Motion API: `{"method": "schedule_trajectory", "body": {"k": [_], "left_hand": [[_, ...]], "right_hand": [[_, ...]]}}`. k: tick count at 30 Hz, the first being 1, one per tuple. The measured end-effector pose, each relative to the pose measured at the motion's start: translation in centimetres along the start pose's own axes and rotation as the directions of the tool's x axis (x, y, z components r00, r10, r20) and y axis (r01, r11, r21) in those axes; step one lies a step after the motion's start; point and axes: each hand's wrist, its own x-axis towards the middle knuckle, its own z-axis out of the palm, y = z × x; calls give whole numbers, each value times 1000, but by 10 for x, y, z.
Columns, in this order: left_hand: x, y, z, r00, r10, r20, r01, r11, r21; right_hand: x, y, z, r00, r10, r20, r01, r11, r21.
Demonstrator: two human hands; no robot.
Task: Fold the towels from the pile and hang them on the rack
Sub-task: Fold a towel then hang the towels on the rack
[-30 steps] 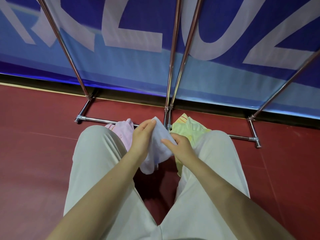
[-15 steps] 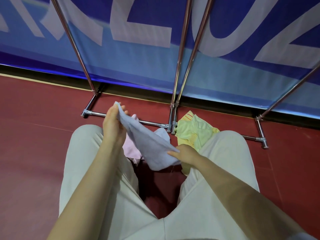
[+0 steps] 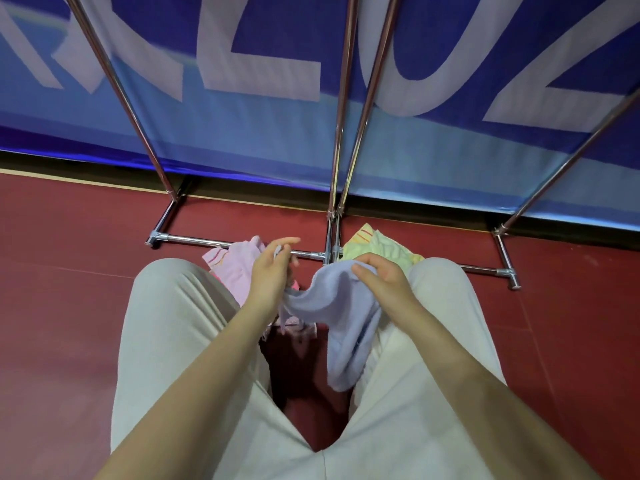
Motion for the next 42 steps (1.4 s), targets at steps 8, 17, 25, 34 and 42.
{"method": "schedule_trajectory", "body": {"k": [8,17,25,34,42], "left_hand": [[-27,-10,28,947,-51,316,-22,974,223],[-23,-5,20,973,-61,222,26,987,156],[6,16,-13,985,-105,-140,96,993,-68],[22,20,-46,914,-230,-334,130,946,-296],[20,14,-36,925,-205,-320,168,976,-140]], "right_hand": [[4,1,7,987,-79,-140,69,995,-77],[11,12,13,997,-49,-58,36,976,-215],[8,30,29,969,42,243,81,875,-476],[11,12,21,987,104,123,-102,994,-24],[13,6,14,979,93,-181,-83,995,59]]}}
